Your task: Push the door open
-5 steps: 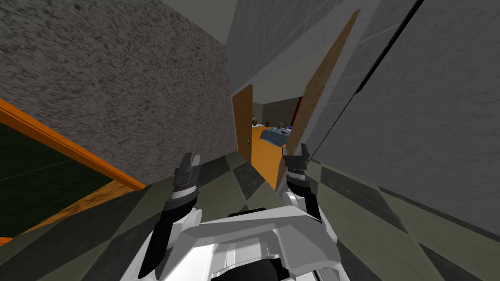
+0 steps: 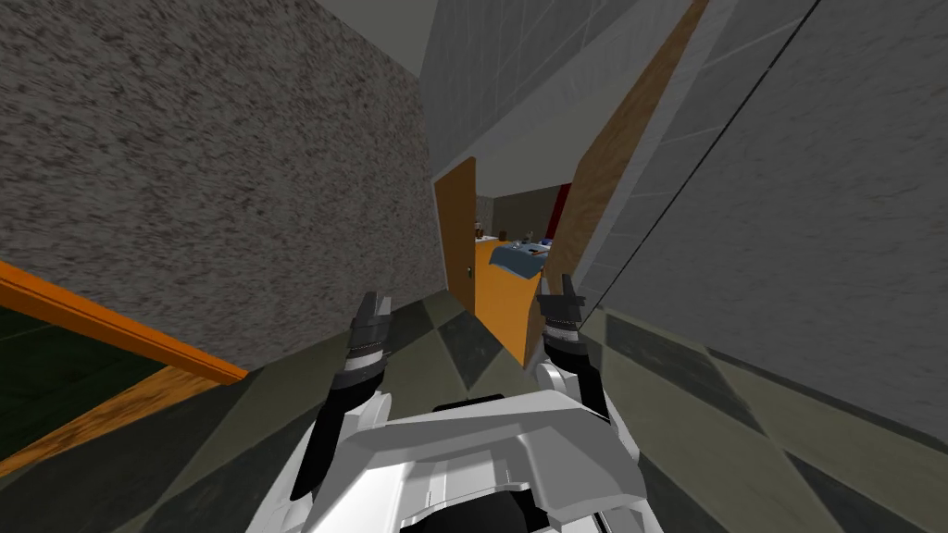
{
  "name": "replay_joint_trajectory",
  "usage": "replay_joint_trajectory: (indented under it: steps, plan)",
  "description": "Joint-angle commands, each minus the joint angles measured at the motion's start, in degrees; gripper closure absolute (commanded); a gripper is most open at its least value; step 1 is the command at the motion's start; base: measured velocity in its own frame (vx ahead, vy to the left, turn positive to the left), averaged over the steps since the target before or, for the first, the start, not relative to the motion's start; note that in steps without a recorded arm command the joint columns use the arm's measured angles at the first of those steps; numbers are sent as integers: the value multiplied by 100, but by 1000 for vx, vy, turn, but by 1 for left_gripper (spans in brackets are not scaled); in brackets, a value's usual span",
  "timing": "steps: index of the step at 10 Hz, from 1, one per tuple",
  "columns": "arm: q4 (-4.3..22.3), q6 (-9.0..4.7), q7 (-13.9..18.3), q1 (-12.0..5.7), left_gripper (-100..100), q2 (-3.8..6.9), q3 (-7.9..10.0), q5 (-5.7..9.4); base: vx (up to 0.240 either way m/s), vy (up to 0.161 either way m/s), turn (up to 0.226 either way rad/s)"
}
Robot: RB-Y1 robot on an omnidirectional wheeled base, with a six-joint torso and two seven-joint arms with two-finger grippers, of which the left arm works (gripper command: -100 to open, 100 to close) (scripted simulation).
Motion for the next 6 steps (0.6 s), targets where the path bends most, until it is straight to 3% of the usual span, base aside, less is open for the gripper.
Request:
replay_joint_trajectory:
  steps: [1,6]
  plan:
    - [179,-32,3,-52,-100,38,-74,42,138,54,-91]
    - [789,-113,-9,-286,-100,126,-313,164,151,43,-93]
